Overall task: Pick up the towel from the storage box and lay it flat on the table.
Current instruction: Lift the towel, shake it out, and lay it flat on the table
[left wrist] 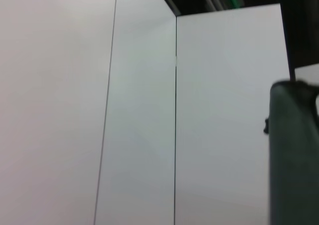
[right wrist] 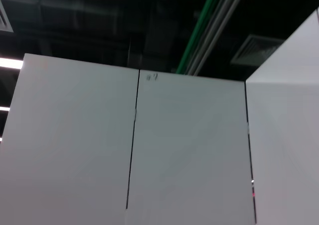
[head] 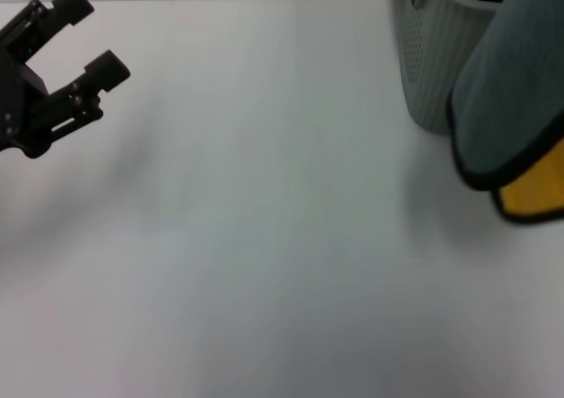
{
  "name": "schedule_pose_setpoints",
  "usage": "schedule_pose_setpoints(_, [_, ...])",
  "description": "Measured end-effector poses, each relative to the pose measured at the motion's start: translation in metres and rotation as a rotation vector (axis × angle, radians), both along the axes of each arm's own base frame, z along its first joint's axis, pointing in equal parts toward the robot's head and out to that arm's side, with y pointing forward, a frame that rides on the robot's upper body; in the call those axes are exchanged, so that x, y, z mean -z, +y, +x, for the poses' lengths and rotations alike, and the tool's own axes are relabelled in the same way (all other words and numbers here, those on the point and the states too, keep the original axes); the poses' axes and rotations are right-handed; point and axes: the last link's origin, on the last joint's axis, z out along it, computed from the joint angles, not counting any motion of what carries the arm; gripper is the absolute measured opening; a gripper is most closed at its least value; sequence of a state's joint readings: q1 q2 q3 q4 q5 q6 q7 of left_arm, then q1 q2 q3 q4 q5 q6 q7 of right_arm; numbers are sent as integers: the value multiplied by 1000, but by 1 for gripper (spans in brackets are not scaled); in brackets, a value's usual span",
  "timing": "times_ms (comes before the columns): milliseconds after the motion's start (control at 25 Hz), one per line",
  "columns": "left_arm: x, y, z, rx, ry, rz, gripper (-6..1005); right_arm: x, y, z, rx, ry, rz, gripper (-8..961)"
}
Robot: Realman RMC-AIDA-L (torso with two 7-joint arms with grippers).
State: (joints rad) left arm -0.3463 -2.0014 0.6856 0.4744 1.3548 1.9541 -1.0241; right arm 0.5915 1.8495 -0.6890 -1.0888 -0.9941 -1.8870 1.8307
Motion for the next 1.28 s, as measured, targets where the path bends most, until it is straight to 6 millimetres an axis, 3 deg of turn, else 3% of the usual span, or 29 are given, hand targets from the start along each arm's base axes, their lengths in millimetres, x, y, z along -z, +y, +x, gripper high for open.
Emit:
schedule_pose_setpoints(360, [-5, 6, 8, -1, -69, -56, 847, 42, 8, 8, 93, -152, -111, 27])
schedule_pose_setpoints(680, [-11, 12, 11, -5, -85, -86, 846, 75, 22, 1, 98, -326, -154, 33])
schedule_pose_setpoints(1280, [1, 15, 15, 13, -30, -158, 846, 126, 28, -10, 62, -452, -225, 46])
